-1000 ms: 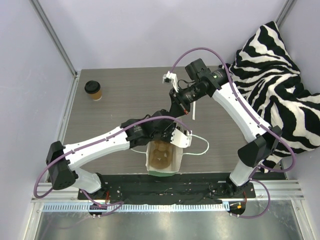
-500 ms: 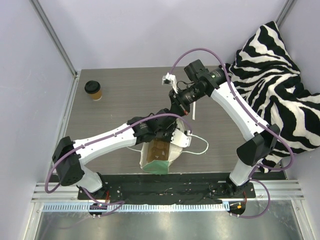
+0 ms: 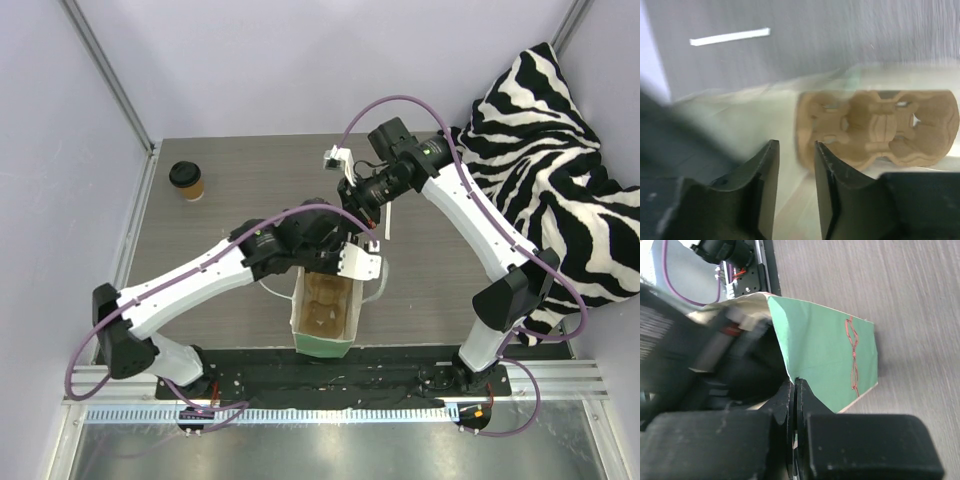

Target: Pack the takeout coffee

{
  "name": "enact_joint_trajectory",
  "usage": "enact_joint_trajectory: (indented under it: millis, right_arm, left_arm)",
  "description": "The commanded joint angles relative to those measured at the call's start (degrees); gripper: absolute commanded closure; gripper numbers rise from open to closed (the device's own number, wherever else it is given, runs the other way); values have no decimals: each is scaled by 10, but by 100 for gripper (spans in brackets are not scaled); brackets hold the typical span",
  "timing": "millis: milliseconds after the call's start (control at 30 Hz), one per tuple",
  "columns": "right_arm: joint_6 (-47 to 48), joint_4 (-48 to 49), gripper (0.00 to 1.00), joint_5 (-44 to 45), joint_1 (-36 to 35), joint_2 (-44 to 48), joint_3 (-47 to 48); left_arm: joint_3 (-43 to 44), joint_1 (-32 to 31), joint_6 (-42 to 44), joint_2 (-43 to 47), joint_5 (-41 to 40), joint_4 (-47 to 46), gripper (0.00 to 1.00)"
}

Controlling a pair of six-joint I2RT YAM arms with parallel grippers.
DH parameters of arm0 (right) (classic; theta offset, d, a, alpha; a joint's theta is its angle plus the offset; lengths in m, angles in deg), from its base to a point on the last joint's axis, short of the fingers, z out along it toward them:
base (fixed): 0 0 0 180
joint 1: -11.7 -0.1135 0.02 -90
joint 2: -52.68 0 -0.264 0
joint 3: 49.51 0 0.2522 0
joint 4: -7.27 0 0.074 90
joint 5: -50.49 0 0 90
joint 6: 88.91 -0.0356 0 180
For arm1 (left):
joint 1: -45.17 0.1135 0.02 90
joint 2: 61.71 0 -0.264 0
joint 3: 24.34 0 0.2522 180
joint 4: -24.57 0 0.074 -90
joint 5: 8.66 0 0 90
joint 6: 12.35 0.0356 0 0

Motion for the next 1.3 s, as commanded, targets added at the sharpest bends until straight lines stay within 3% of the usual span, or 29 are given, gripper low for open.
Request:
enact_joint_trajectory:
  millis: [0, 133, 267, 500, 900, 1267]
  right_arm:
    - [10, 19, 99, 11, -4, 17, 9]
    - [12, 22, 99, 12, -4, 22, 8]
    - [11, 22, 99, 12, -4, 26, 8]
    - [7, 20, 99, 2, -4, 30, 9]
    - [23, 10, 99, -17, -3, 26, 9]
    - [38, -3, 99, -23, -4, 22, 11]
  left_arm:
    - [35, 3, -54, 61, 12, -1, 59]
    - [15, 3, -49, 75, -16, -5, 59]
    - [0, 2, -18, 74, -7, 35, 75]
    - [-13, -32, 43, 47, 10, 86, 86]
    - [-91, -40, 181, 37, 46, 45, 100]
    - [-97, -17, 244, 6, 90, 58, 100]
